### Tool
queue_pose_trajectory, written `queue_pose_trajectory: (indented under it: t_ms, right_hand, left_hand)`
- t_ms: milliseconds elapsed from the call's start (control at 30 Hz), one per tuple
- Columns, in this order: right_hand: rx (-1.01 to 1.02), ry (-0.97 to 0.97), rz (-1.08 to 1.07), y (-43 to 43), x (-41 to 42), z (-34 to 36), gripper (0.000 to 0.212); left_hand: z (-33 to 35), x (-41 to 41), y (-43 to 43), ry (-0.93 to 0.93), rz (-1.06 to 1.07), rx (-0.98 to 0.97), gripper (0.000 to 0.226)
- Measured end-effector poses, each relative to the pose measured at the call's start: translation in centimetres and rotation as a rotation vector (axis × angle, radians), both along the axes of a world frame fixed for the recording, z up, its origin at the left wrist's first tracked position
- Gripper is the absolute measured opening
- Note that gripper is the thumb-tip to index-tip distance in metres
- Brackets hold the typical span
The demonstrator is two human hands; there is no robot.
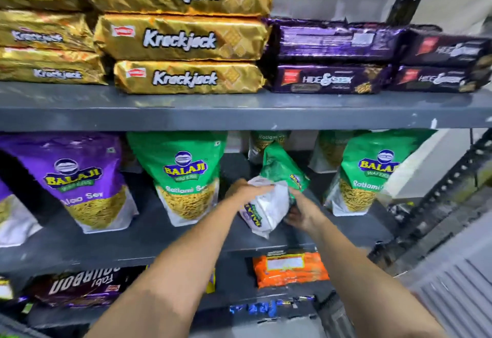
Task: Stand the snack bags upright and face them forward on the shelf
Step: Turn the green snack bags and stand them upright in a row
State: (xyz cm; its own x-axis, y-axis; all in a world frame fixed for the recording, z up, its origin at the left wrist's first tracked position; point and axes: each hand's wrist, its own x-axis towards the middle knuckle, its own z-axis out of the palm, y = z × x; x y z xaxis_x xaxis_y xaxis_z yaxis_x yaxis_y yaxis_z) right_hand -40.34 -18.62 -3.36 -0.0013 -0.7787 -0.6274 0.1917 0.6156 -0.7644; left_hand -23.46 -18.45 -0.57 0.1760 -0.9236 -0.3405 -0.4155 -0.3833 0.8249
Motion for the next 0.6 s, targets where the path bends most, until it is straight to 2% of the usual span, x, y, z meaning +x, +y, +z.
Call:
queue_pose_trajectory:
  t_ms: [133,267,400,467,600]
  right_hand:
    - [0.031,-0.069,-0.014,-0.9,-1.5,-0.5,0.031]
    - [0.007,-0.112,0.033,-1.3,-3.3,0.1,0.022]
    - [-0.243,-0.219,-0.037,-2.3,-3.3,1.7,0.031]
    - [-0.424,-0.153,-0.053,-2.6,-3.4,2.6,0.03]
    - [-0.668,0.057,0.045,-3.8,-4.1,4.1,0.051]
  left_hand:
    - [-1.8,-1.8,0.7,0.159,0.071,0.001,0.05]
    - [-2.3,-3.3,2.3,0.31,0.131,-0.075,0.04]
    - [-2.1,-3.4,3.1,0.263,0.131,-0.21,0.046]
    - [-2.0,-3.3,3.2,0.217,0.127,-0.273,0.053]
    - [-1.5,-3.5,1.9,0.174,0.126,-0.37,0.05]
